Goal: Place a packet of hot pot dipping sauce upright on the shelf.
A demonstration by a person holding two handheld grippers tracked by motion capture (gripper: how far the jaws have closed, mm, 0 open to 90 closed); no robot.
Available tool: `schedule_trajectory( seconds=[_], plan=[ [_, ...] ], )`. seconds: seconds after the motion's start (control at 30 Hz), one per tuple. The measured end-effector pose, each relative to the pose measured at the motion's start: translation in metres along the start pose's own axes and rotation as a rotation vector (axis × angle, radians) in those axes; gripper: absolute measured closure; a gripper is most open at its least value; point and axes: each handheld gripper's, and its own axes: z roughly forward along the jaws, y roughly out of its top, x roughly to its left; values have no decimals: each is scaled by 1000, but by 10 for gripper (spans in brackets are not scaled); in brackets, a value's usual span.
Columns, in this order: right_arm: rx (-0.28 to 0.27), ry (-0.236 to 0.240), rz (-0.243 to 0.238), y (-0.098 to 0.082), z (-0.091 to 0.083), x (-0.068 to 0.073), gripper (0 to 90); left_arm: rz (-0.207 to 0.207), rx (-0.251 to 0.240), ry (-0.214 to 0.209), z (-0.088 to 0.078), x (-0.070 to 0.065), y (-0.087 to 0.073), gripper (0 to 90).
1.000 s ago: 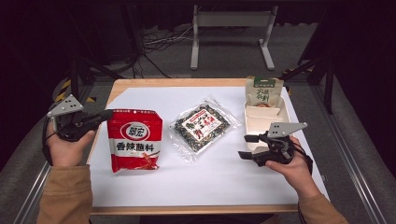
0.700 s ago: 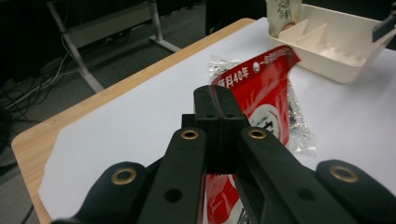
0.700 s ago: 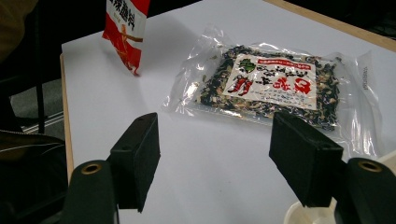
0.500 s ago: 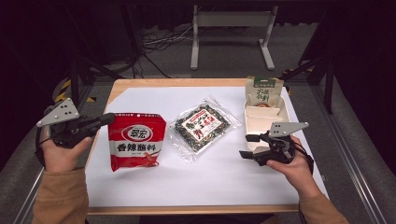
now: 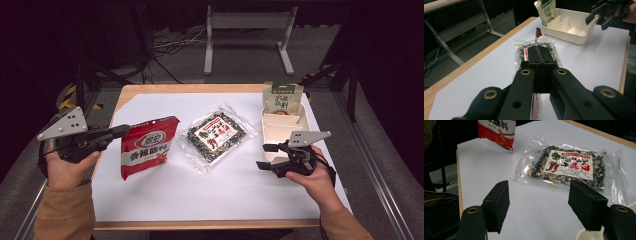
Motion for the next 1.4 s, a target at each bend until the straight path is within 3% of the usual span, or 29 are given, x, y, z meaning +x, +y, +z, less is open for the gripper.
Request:
schedule_trajectory(
  seconds=[0.23, 0.47, 0.67, 0.83, 1.0, 1.23, 1.4],
  plan=[
    [-8, 6, -14, 2, 0, 4, 334, 16, -16, -55, 10, -8, 12, 900],
    [-19, 16, -35, 6, 0, 11, 334, 72, -22, -128, 27, -27, 31, 900],
    [-22, 28, -61, 8, 3, 17, 336, 87, -40, -190, 47, -40, 42, 900],
    [-26, 30, -74, 9, 7, 21, 339, 74, -68, -234, 63, -53, 51, 900],
    [-27, 40, -85, 9, 11, 24, 338, 62, -75, -253, 74, -58, 55, 900],
    [-39, 45, -93, 9, 18, 29, 332, 86, -77, -288, 88, -72, 62, 900],
    [-49, 39, -94, 8, 21, 29, 323, 79, -89, -300, 96, -77, 65, 900]
  ],
)
